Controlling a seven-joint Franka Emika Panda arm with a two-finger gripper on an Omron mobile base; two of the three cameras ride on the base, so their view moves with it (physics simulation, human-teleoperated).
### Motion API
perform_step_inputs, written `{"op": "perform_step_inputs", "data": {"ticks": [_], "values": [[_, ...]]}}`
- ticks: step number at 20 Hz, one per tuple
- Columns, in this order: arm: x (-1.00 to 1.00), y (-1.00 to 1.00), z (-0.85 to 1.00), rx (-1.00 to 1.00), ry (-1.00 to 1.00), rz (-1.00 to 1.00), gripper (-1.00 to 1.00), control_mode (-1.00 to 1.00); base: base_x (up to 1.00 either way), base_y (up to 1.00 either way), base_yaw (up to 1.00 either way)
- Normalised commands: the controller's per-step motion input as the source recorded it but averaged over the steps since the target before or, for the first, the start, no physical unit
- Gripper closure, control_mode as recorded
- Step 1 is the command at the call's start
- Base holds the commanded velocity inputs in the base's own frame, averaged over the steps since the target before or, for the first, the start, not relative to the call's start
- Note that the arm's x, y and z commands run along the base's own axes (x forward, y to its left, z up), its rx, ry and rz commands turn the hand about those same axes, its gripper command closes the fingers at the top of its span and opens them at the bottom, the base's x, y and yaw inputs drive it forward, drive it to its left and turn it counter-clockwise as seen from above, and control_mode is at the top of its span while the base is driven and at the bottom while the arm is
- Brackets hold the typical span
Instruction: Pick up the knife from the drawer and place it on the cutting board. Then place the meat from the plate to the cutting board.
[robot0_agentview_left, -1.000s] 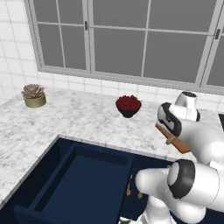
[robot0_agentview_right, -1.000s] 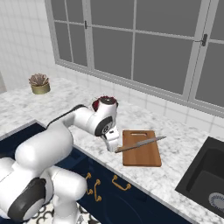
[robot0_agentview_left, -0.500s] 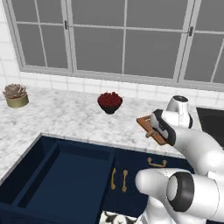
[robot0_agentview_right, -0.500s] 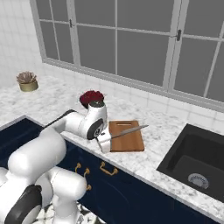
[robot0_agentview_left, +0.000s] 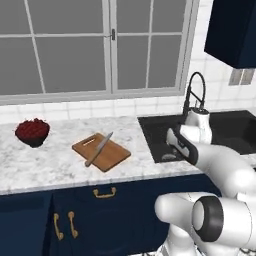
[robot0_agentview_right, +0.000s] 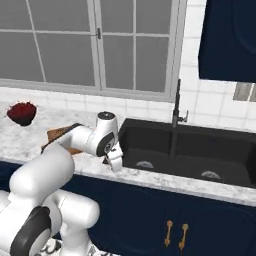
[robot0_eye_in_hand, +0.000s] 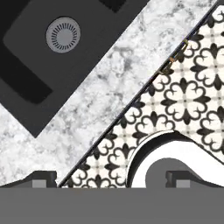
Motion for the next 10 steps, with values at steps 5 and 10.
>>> {"op": "perform_step_inputs", "data": {"ticks": [5, 10], "values": [[0.0, 0.0, 0.0, 0.0, 0.0, 0.0, -1.0, 1.0, -0.07, -0.36, -0.79], [0.0, 0.0, 0.0, 0.0, 0.0, 0.0, -1.0, 1.0, -0.05, -0.24, -0.85]]}}
